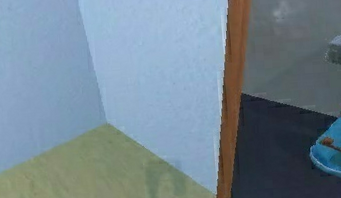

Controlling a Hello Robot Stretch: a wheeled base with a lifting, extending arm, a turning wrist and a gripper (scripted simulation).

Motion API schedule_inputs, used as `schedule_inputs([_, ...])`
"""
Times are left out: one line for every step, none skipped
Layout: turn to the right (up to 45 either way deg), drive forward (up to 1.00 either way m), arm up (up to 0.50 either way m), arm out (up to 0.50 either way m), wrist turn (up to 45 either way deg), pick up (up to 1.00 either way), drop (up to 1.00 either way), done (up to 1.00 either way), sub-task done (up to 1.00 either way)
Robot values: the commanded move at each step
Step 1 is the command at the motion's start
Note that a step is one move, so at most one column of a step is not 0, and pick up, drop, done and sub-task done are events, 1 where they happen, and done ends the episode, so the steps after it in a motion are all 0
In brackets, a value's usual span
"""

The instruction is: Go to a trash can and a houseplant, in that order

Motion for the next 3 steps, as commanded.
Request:
schedule_inputs([42.0,0.0,0.0,0.0,0.0,0.0,0.0,0.0,0.0])
schedule_inputs([0.0,1.0,0.0,0.0,0.0,0.0,0.0,0.0,0.0])
schedule_inputs([9.0,0.0,0.0,0.0,0.0,0.0,0.0,0.0,0.0])
